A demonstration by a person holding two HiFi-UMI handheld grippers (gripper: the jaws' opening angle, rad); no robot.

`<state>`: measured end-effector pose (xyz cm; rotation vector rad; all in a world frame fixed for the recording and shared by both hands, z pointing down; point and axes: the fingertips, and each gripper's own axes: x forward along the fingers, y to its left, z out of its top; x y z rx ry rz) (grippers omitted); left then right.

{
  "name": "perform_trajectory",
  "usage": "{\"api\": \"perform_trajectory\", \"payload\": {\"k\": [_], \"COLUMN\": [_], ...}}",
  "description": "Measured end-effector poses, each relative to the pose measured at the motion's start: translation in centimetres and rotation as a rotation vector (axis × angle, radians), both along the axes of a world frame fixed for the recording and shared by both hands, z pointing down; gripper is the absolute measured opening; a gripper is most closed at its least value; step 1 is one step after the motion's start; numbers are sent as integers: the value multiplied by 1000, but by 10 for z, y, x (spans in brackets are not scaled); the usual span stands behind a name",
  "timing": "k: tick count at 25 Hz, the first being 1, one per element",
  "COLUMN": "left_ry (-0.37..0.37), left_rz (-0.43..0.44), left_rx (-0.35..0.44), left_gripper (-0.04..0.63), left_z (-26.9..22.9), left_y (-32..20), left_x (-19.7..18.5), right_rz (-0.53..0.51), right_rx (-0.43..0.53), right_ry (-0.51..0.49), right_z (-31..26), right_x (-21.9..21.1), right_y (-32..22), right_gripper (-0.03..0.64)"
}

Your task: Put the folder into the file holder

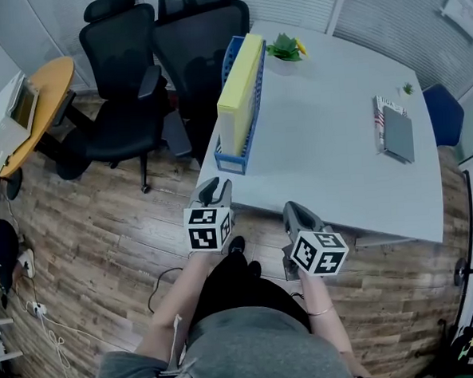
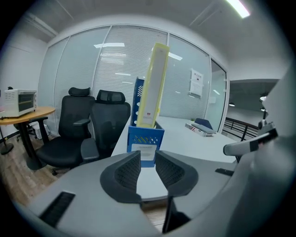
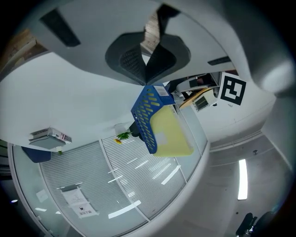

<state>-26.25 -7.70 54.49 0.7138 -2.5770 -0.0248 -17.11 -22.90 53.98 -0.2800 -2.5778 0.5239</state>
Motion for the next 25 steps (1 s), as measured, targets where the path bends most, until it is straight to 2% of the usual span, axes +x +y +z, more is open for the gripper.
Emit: {"api": "perform_trajectory", "payload": {"k": [4,8,17,25], "left_ry": [15,11,18,26], "left_rz": [21,28,27,37], "left_rx": [-7,-16,40,53], "left_gripper": [64,40,38,38], "left_z": [6,8,1,0], "left_y": [4,11,17,21], "left_x": [15,27,38,46], "right_rz": [-16,-34,-51,-38], "right_rx": [10,26,73,94], "right_ry": [-17,-32,-37,-32], "right_z": [-5,-7,-9,-8], "right_x": [1,4,7,11], "right_y": [6,13,18,16], "right_gripper": [5,5,3,3]}}
